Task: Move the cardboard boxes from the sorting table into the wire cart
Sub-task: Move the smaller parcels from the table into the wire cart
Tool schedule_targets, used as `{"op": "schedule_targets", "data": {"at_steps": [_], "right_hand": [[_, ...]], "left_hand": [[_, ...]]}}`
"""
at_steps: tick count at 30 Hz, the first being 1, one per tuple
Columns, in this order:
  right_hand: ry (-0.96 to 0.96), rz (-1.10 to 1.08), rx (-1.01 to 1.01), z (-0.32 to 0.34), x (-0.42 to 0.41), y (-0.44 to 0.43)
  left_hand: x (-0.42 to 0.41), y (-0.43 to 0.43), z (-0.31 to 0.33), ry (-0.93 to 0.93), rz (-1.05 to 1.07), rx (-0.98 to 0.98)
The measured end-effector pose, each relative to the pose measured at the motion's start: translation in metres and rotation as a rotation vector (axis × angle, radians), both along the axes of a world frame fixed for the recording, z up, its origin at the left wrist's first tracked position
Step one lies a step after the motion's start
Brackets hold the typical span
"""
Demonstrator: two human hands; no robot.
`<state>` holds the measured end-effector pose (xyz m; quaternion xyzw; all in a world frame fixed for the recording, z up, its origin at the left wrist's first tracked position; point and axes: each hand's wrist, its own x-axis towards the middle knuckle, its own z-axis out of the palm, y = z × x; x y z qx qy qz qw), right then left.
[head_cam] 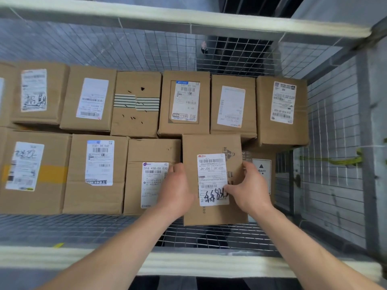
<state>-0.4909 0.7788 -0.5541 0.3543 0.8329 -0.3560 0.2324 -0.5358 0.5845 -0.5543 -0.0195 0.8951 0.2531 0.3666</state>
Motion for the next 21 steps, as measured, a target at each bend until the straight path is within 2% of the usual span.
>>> {"op": "schedule_targets", "data": {"at_steps": [12, 21], "right_hand": [[-0.078, -0.006, 0.000, -0.024, -0.003, -0.008], [-0.179, 0.212, 0.014, -0.034, -0.012, -0.013]], "left_hand": [[-0.001, -0.001, -0.022, 0.006, -0.089, -0.076], [-0.007, 0.002, -0.024, 0.024, -0.142, -0.209]]}}
